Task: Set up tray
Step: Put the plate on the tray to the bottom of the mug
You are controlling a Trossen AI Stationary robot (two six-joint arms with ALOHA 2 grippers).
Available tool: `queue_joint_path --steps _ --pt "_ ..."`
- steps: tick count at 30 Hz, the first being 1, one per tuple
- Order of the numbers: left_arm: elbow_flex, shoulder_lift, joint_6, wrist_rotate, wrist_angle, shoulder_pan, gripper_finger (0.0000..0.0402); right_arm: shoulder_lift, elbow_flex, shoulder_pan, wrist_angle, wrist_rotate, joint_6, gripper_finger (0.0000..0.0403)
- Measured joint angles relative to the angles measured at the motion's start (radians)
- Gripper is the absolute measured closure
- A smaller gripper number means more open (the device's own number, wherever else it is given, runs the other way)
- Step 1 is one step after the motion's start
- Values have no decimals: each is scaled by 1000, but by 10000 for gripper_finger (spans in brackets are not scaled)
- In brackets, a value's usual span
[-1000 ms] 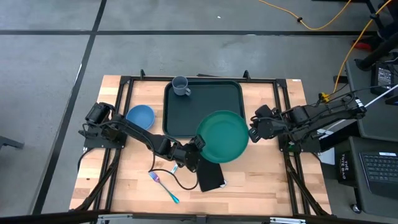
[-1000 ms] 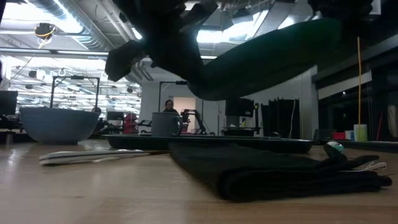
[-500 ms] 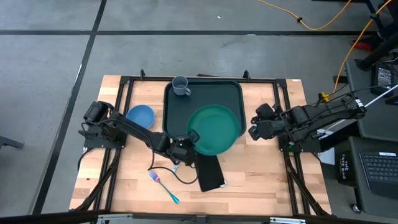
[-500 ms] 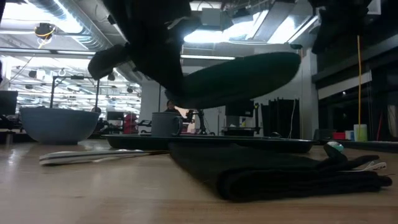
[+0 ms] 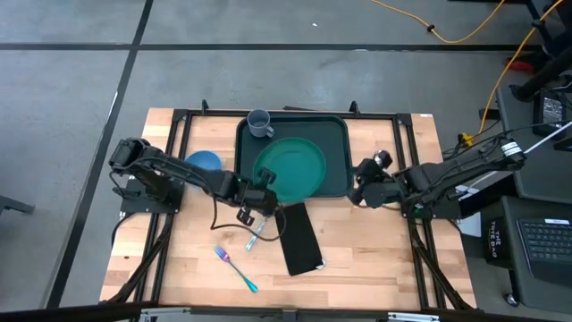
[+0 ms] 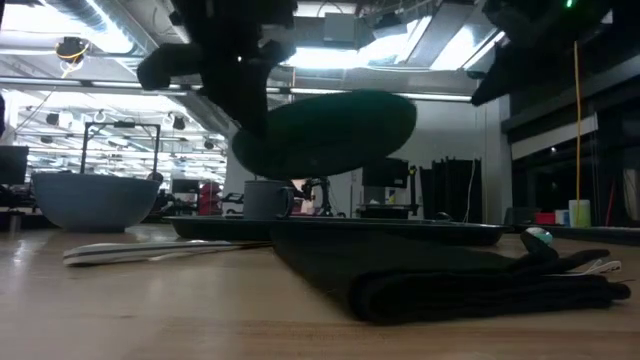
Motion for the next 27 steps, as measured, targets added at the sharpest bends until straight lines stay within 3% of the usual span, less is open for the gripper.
queue_joint_path --steps 7,13,17,27 --pt "0 0 -19 47 -18 85 399 0 -226 -66 541 -62 -320 399" --pt "0 1 -31 113 -32 138 399 0 -343 -136 998 -307 -529 400" --pt "0 1 -88 99 -108 155 399 -1 -363 -160 1037 -393 -544 398" --pt "-2 2 -127 137 -127 169 399 0 -363 -167 1017 -398 -555 396"
